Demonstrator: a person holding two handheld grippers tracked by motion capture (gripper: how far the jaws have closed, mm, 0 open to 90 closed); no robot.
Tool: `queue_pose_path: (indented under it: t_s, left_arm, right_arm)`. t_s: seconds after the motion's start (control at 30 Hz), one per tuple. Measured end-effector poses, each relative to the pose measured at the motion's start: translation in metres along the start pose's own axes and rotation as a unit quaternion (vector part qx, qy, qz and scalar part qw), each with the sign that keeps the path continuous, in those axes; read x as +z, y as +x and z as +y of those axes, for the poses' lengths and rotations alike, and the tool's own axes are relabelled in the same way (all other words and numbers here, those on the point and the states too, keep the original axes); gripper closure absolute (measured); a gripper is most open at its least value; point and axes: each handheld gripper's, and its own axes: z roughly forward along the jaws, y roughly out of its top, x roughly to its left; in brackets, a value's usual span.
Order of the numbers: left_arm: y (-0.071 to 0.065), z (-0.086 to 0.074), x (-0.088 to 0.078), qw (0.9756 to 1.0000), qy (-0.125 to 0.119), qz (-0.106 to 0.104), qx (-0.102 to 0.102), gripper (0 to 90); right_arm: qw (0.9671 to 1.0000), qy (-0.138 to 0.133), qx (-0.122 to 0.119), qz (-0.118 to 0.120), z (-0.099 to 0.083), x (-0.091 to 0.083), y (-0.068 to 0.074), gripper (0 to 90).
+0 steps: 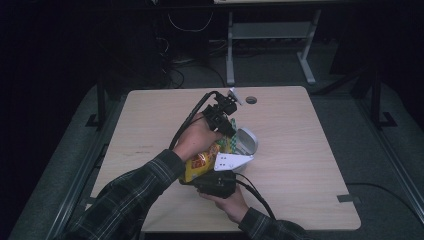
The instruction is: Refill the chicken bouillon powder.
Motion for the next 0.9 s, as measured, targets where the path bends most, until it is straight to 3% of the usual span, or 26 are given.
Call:
queue_pose_path:
  t_s: [0.9]
  left_arm:
    - [-0.0013, -0.0003, -0.0004, 1.0000, -0.003, -0.002, 0.002, 89.9]
  right_arm:
    - [1.0000, -0.002, -0.002, 0.001, 0.0000, -0.0005, 0.0006, 90.0]
